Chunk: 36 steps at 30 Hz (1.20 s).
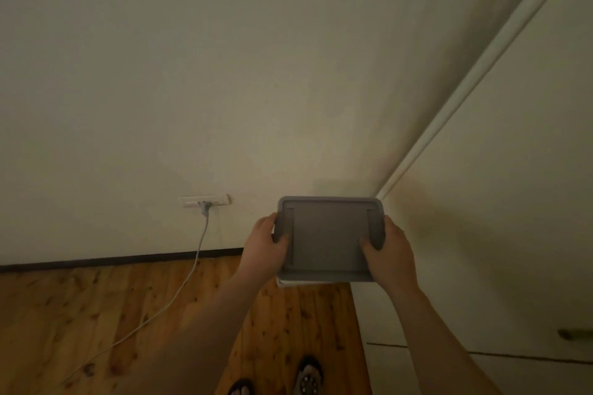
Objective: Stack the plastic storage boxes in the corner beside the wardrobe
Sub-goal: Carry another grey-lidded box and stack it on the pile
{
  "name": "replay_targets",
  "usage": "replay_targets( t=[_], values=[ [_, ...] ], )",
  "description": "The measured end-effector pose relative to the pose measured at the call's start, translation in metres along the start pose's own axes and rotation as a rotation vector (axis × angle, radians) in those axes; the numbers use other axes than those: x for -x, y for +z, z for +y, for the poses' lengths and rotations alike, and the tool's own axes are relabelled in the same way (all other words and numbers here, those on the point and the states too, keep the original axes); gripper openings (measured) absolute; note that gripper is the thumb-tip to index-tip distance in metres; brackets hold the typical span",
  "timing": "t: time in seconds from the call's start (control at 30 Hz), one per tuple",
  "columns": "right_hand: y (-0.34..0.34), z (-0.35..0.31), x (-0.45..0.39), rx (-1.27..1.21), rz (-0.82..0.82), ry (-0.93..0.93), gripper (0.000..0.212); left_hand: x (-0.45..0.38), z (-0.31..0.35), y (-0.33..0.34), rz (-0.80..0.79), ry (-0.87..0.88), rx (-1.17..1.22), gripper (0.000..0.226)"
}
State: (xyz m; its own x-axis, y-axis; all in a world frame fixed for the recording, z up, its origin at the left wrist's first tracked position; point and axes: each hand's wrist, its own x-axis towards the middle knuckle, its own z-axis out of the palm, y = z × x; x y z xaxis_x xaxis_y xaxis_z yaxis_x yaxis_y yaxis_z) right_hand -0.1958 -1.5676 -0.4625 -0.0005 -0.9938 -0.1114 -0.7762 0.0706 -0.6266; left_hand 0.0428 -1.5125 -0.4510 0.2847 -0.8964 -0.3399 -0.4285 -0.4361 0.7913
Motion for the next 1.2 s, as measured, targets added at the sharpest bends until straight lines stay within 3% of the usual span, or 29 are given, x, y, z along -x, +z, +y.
replay_targets(
  t=[0.5,1.2],
  values=[
    [0.063,0.061,-0.118,0.129,-0.183,0.014,0.069,-0.112,-0.039,0.065,0.020,-0.192,0.146,0.047],
    [0.189,0.157,-0.167,0.151,-0.289,0.101,0.063,-0.183,-0.173,0.139,-0.056,-0.178,0.171,0.051]
  ],
)
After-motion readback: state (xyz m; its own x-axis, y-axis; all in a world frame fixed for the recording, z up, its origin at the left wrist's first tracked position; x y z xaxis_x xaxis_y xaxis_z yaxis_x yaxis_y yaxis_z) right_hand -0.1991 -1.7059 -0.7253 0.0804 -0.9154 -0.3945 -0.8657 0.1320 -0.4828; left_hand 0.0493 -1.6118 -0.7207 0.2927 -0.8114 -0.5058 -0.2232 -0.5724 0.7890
